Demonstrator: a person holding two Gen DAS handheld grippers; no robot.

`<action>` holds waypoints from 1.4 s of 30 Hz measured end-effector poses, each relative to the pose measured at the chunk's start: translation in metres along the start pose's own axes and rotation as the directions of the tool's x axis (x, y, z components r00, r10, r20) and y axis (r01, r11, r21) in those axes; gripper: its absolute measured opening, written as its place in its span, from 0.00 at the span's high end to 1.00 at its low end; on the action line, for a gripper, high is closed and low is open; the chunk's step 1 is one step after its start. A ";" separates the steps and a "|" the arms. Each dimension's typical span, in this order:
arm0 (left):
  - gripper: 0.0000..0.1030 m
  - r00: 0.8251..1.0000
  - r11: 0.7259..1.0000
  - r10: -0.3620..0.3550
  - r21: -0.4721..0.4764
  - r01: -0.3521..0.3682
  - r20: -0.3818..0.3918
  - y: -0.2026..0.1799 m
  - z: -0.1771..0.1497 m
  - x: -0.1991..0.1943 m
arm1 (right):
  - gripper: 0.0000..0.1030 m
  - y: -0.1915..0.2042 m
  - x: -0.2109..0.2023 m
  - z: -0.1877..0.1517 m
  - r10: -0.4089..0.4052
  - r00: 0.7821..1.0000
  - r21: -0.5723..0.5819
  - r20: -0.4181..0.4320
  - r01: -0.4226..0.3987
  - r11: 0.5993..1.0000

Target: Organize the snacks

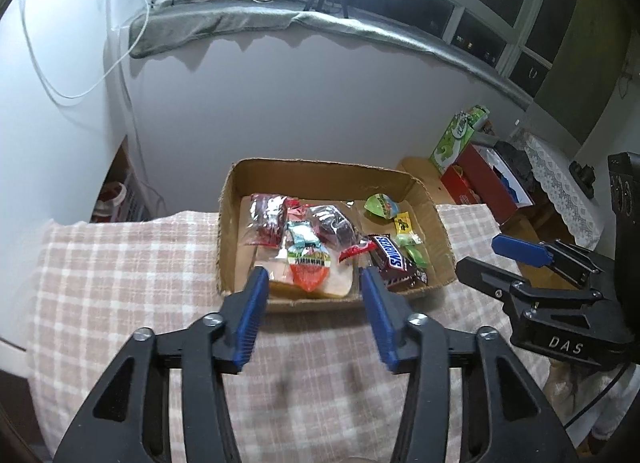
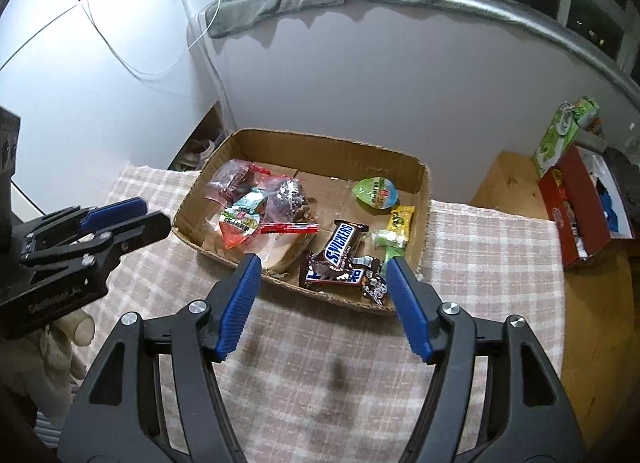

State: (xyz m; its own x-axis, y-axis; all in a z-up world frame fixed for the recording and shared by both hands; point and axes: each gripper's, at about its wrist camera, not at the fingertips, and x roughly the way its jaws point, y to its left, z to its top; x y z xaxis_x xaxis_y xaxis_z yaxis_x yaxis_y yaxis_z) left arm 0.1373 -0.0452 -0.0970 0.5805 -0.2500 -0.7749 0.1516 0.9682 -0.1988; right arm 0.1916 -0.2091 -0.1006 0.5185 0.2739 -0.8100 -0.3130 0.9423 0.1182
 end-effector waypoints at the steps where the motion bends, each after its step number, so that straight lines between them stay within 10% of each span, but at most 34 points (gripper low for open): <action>1: 0.53 1.000 1.000 -0.001 -0.006 0.001 0.001 0.000 -0.002 -0.004 | 0.33 0.001 -0.004 -0.002 -0.005 1.000 0.002 0.003 0.005 1.000; 42: 0.42 0.995 0.999 0.045 0.011 -0.046 0.086 -0.017 -0.028 -0.066 | 0.08 0.025 -0.079 -0.032 -0.122 0.984 0.046 0.133 0.117 0.992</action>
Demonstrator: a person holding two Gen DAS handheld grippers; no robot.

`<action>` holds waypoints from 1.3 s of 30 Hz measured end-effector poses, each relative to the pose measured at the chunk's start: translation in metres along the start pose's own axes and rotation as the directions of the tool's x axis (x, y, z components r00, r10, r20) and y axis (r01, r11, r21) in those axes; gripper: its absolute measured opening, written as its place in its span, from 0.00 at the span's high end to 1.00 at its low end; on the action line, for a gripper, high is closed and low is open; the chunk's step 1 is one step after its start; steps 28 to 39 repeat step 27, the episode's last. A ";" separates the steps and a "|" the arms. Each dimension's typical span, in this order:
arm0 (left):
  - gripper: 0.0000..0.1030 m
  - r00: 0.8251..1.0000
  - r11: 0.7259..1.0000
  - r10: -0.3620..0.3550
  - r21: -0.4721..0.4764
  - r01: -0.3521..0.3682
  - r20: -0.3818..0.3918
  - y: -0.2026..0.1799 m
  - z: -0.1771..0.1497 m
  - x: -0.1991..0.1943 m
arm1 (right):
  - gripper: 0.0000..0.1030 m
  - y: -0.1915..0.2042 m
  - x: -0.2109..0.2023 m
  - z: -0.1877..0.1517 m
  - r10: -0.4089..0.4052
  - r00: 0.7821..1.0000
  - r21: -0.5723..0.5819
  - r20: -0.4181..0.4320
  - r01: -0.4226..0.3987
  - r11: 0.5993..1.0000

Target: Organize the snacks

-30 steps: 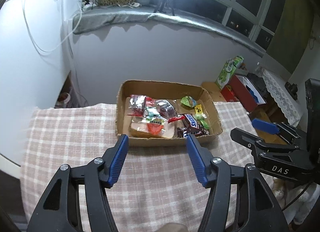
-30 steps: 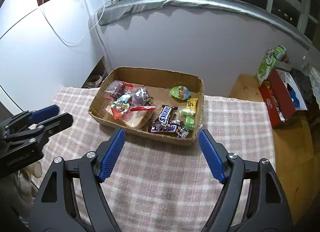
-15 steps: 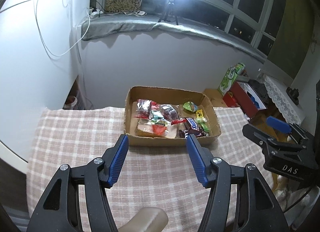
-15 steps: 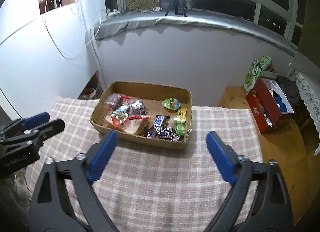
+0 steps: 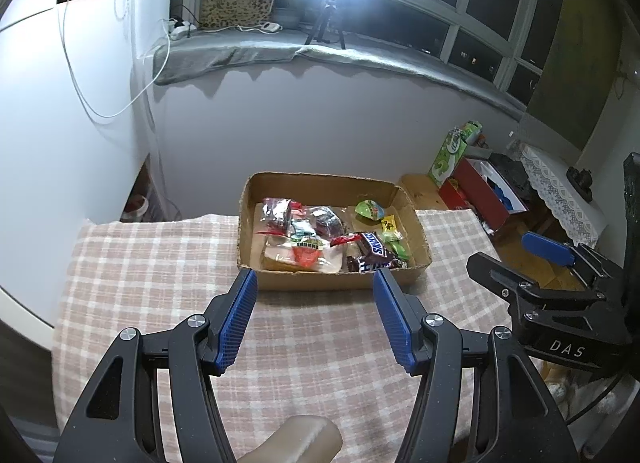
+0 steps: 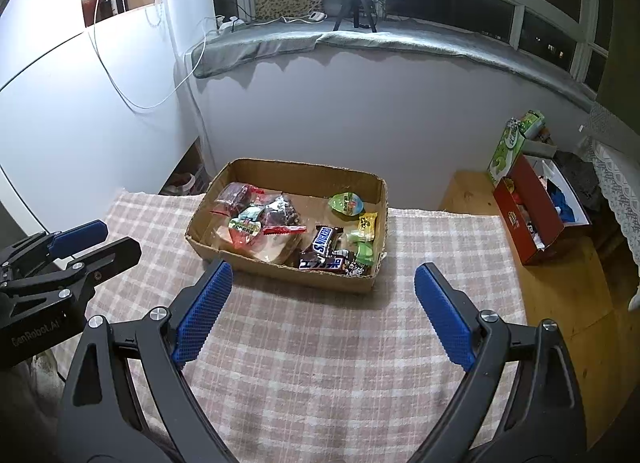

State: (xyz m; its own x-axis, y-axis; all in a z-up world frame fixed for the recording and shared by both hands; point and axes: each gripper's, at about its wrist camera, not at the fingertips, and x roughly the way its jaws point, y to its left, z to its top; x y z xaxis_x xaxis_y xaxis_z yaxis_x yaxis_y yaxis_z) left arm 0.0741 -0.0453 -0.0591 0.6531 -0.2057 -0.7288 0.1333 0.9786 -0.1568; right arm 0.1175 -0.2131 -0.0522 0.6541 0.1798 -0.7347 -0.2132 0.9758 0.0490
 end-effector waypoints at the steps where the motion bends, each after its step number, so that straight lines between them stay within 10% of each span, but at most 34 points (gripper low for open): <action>1: 0.42 1.000 1.000 -0.001 -0.001 0.001 -0.001 0.000 0.000 0.000 | 0.08 0.000 0.000 -0.001 0.002 1.000 0.001 -0.001 -0.002 1.000; 39: 0.42 1.000 1.000 0.002 0.010 -0.002 0.025 -0.007 -0.004 -0.008 | 0.08 0.002 0.001 -0.010 0.004 1.000 0.002 -0.013 -0.004 1.000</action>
